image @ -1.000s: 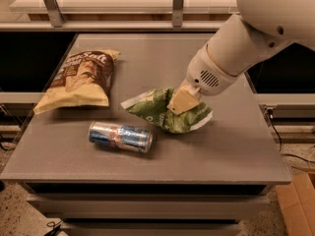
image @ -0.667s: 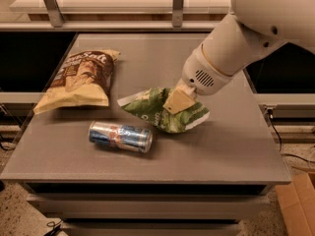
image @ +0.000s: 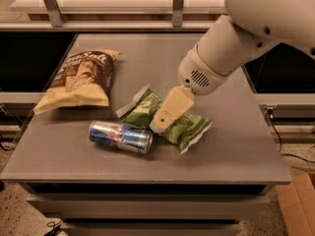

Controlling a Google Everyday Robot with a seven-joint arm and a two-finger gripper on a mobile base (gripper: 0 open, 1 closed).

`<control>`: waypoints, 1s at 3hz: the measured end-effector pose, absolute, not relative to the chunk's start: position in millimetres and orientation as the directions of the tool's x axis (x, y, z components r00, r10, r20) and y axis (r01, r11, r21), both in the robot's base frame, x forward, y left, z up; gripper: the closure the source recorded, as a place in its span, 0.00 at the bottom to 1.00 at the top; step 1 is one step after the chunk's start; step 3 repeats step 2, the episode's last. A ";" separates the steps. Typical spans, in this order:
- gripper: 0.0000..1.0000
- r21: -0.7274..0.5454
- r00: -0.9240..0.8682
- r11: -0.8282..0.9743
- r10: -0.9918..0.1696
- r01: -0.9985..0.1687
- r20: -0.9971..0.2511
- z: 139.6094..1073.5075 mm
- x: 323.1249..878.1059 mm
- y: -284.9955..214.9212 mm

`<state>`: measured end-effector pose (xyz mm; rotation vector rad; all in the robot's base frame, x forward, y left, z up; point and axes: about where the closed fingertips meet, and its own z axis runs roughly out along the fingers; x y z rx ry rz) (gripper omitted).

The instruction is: Move green jalapeno chip bag near redbull can

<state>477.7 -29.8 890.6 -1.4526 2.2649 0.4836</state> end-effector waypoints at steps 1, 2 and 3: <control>0.00 0.075 -0.374 0.394 -0.774 -0.916 -0.511 889.7 478.2 -29.0; 0.00 0.087 -0.365 0.377 -0.772 -0.922 -0.521 888.9 479.1 -27.0; 0.00 0.087 -0.365 0.377 -0.772 -0.922 -0.521 888.9 479.1 -27.0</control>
Offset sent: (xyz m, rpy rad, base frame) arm 0.0046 0.0027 -0.0036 0.0443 0.0211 0.0389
